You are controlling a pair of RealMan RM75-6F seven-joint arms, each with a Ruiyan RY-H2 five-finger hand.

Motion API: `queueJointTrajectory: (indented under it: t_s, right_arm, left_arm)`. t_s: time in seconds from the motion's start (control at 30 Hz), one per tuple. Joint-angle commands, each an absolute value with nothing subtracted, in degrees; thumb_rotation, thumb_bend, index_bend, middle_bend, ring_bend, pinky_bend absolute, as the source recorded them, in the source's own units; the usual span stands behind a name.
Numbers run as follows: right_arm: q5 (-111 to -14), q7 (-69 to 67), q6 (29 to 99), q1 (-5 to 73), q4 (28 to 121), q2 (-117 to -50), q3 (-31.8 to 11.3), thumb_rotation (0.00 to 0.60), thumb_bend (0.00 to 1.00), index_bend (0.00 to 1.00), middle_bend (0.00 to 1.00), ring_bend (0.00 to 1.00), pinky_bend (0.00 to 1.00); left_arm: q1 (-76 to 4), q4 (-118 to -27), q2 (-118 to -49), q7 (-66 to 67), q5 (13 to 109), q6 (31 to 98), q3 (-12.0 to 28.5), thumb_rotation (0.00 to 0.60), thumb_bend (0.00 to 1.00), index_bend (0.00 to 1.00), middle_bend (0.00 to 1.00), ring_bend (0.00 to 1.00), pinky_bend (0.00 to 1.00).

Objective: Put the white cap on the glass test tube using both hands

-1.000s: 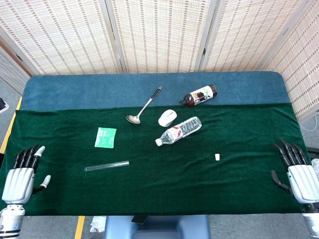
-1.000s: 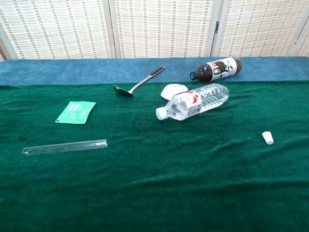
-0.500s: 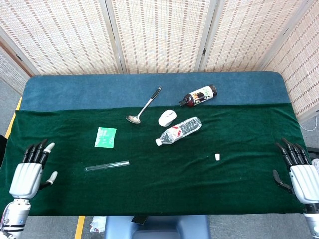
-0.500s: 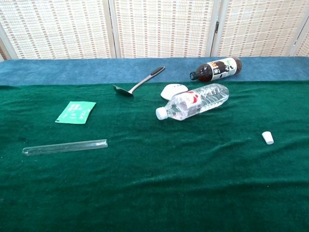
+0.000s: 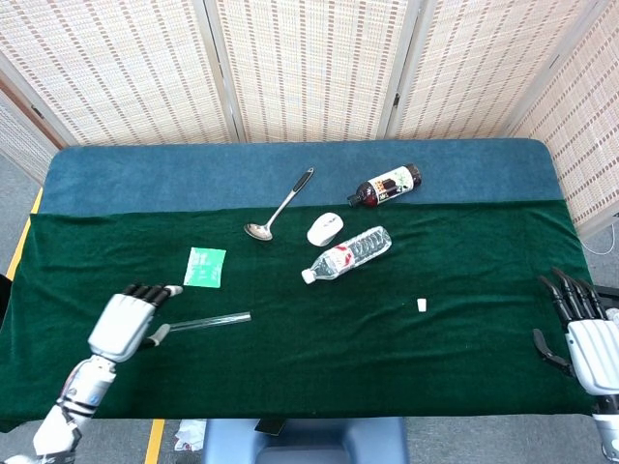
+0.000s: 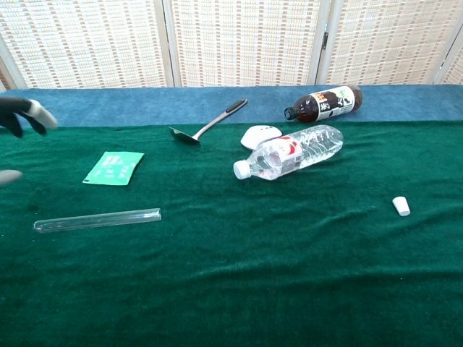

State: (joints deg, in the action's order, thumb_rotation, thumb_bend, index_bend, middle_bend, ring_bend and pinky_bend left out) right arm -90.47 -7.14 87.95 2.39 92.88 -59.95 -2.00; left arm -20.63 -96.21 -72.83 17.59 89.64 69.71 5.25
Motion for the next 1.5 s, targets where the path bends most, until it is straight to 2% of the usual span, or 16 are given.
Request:
queueJointTrajectory:
  t_s: [0.03, 0.13, 0.2, 0.4, 0.63, 1.07, 1.5]
  right_arm:
    - [-90.3, -7.1, 87.7, 2.5, 92.9, -59.9, -2.0, 0.600, 0.52, 0.00, 0.00, 0.00, 0.00]
    - [-90.0, -7.1, 87.4, 2.6, 92.9, -59.9, -2.1, 0.600, 0.52, 0.00, 0.00, 0.00, 0.00]
    - [-89.9, -7.1, 87.2, 2.6, 92.8, -60.0, -2.1, 0.600, 0.52, 0.00, 0.00, 0.00, 0.00]
    - [-89.3, -7.3, 86.4, 3.0, 92.4, -60.2, -2.2, 0.600, 0.52, 0.00, 0.00, 0.00, 0.00]
    - [-89.1, -7.5, 85.8, 3.3, 92.1, -60.2, -2.3, 0.600, 0.52, 0.00, 0.00, 0.00, 0.00]
    - [-88.7, -8.1, 85.4, 3.4, 91.6, -60.4, -2.2, 0.600, 0.52, 0.00, 0.00, 0.00, 0.00]
    - [-88.7, -8.3, 85.4, 3.2, 91.5, -60.4, -2.0, 0.600, 0.52, 0.00, 0.00, 0.00, 0.00]
  left_arm:
    - [-23.5, -95.5, -75.4, 18.8, 88.4, 65.6, 5.4, 0.600, 0.34, 0.40, 0.64, 0.64, 0.67]
    - [-25.0, -94.9, -76.8, 19.6, 87.1, 63.0, 5.2, 0.600, 0.34, 0.43, 0.76, 0.75, 0.72]
    - [-25.8, -94.9, -77.7, 20.3, 85.8, 61.3, 5.0, 0.600, 0.34, 0.44, 0.79, 0.78, 0.73]
    - [-27.0, -93.0, -81.4, 23.8, 82.7, 60.5, 5.2, 0.600, 0.34, 0.42, 0.82, 0.82, 0.73]
    - [-28.4, -91.0, -85.8, 30.1, 76.8, 59.1, 5.9, 0.600, 0.33, 0.42, 0.90, 0.90, 0.81]
    - [-30.1, -88.9, -90.2, 35.1, 66.6, 58.4, 6.8, 0.600, 0.33, 0.44, 0.92, 0.92, 0.81]
    - [-31.8, -86.7, -92.0, 36.0, 61.1, 57.9, 6.7, 0.600, 0.34, 0.48, 0.92, 0.92, 0.81]
